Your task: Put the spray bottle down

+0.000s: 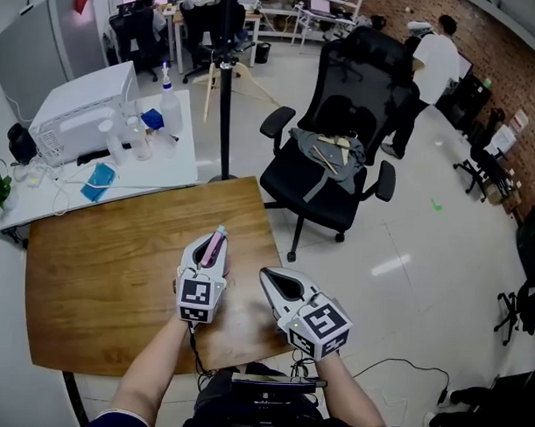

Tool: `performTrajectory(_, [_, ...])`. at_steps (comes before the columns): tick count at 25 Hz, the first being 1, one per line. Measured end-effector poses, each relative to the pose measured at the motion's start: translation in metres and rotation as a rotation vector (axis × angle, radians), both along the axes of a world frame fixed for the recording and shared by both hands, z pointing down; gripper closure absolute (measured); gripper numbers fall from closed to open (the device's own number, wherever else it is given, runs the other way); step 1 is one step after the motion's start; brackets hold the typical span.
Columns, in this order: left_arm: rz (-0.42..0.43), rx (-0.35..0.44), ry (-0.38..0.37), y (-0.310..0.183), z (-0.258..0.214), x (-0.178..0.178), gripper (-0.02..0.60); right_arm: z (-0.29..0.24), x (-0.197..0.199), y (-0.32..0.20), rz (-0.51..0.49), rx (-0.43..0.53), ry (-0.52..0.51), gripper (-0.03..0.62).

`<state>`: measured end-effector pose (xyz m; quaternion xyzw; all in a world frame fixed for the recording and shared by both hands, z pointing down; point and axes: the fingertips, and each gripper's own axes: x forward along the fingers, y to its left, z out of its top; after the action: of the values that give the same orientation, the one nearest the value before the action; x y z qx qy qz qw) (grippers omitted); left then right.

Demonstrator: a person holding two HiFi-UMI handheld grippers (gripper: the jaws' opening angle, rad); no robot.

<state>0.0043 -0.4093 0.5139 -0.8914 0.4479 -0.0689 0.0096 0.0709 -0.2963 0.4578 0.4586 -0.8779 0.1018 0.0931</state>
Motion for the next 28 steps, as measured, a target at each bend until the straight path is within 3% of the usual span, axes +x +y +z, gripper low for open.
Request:
performTrajectory(13, [-0.035, 0.001, 0.011, -0.011, 0.015, 0.006, 0.5, 0.004, 0.007, 0.001, 0.018, -0.009, -0.002, 0.591])
performTrajectory(21, [-0.051, -0.044, 0.045, -0.012, 0.021, 0.0, 0.484, 0.001, 0.012, 0.0, 0.017, -0.001, -0.008, 0.591])
performTrajectory(24, [-0.053, -0.046, 0.048, -0.014, 0.021, -0.001, 0.439, 0.0, 0.012, -0.001, 0.011, 0.005, -0.008, 0.591])
performTrajectory(28, [-0.039, -0.064, 0.036, -0.01, 0.021, -0.003, 0.305, -0.002, 0.008, -0.003, -0.003, 0.011, -0.015, 0.591])
